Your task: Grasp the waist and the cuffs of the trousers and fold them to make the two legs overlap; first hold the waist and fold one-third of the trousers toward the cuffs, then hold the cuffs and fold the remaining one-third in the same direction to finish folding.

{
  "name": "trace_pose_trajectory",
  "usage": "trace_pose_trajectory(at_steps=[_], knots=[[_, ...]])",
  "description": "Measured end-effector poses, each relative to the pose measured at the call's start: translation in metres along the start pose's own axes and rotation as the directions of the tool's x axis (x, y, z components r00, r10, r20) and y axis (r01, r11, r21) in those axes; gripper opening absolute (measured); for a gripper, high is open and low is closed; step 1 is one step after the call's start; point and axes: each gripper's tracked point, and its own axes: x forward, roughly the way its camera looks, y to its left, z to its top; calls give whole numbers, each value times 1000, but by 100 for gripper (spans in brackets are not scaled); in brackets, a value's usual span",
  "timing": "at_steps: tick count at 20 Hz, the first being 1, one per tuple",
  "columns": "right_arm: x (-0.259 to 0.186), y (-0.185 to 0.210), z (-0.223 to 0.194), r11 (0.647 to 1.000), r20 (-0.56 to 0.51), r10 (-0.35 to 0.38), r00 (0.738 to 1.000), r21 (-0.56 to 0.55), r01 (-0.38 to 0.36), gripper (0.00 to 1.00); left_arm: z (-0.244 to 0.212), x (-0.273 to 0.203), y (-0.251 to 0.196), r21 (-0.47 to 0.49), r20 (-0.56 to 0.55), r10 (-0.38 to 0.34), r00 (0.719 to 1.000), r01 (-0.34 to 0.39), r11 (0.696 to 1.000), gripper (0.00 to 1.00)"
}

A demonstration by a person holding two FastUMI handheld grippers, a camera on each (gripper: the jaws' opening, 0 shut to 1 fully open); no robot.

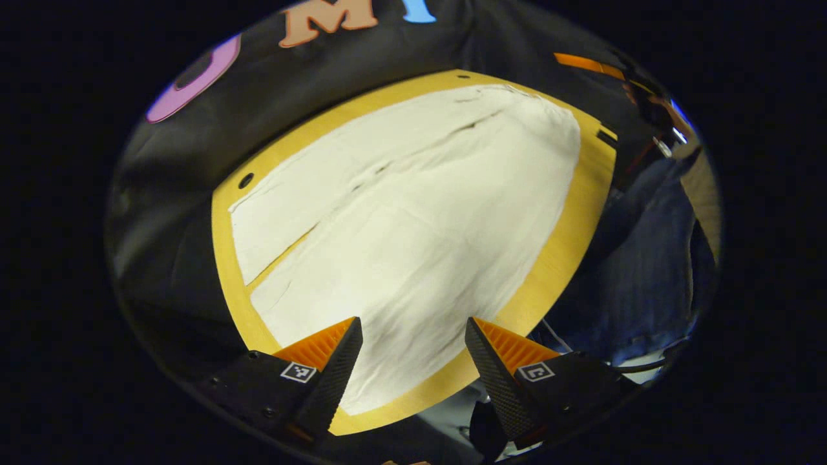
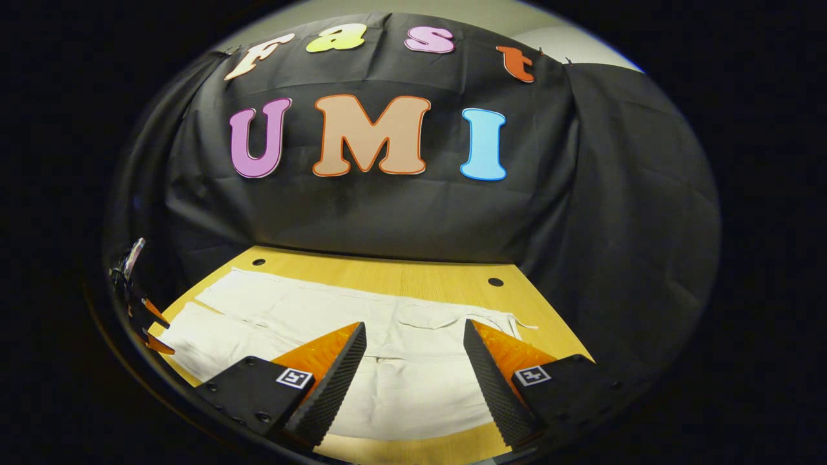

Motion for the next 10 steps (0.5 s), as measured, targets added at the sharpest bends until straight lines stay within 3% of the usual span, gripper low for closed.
trace_pose_trajectory(at_steps=[6, 10], knots=[[-2, -11, -11, 999, -33, -37, 999, -34, 36, 98, -40, 22, -20, 174, -187, -116, 976, 149, 973, 95], [-1, -14, -19, 996, -63, -49, 997, -71, 44, 98, -66, 33, -18, 233, -272, -126, 954, 192, 953, 93]])
